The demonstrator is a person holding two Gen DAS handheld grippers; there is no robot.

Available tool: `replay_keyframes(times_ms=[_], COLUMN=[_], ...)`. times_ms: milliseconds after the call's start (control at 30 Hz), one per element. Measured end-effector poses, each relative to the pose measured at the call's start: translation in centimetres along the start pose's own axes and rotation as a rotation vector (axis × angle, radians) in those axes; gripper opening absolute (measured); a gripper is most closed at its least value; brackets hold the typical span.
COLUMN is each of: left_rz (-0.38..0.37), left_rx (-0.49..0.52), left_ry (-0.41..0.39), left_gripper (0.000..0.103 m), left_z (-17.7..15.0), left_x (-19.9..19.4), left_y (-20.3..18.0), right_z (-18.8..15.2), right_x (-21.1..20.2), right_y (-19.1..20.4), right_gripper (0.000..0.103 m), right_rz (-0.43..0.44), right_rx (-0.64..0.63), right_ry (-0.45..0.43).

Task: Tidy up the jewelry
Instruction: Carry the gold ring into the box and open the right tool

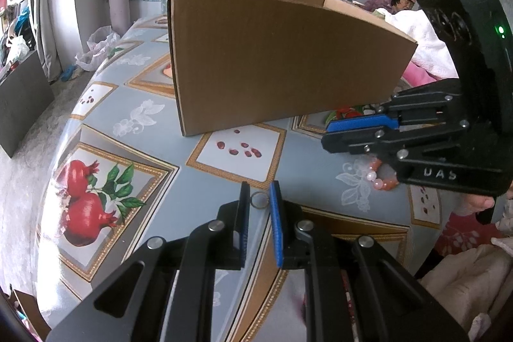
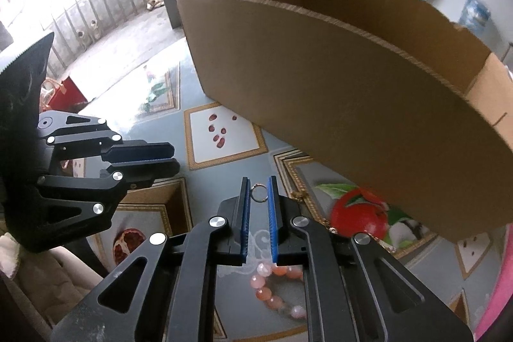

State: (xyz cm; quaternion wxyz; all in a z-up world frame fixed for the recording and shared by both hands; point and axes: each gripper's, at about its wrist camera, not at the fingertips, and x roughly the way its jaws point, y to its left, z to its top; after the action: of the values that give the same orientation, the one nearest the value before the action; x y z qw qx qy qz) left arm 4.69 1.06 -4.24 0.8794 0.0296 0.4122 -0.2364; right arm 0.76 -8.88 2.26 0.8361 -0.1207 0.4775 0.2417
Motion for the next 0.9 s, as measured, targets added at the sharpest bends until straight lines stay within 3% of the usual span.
replay_keyframes(times_ms=[300, 500, 600, 700, 900], left_rz=[-0.001, -0.061, -0.079, -0.069, -0.108], left_rx=[0.025, 0.058, 0.093, 0.092, -0.017], left_ry=[-0.059, -0.207, -0.263, -0.245, -0.026], left_gripper=[0.012, 0.012, 0.012, 0.012, 0.012], left_z=[1.6, 6.0, 9.7, 12.4, 17.4], left_x=[-3.2, -7.8, -8.2, -6.4, 1.2], left_y=[-0.9, -2.2, -3.1, -3.2, -1.9], right_z=[-0.5, 1.2, 2.7, 4.5, 7.7], right_x=[-4.7, -9.7, -10.7, -9.3, -4.8], right_y=[-1.5, -3.7, -5.5, -7.9, -12.6], right_gripper=[0.008, 0.008, 0.008, 0.008, 0.009], right_rz=[0.023, 0.056, 0.047, 0.042, 0.027], right_rx=[0.047, 0.068, 0.065, 0.079, 0.149], right_ry=[-0.127, -0.295, -0.348, -0.335, -0.206])
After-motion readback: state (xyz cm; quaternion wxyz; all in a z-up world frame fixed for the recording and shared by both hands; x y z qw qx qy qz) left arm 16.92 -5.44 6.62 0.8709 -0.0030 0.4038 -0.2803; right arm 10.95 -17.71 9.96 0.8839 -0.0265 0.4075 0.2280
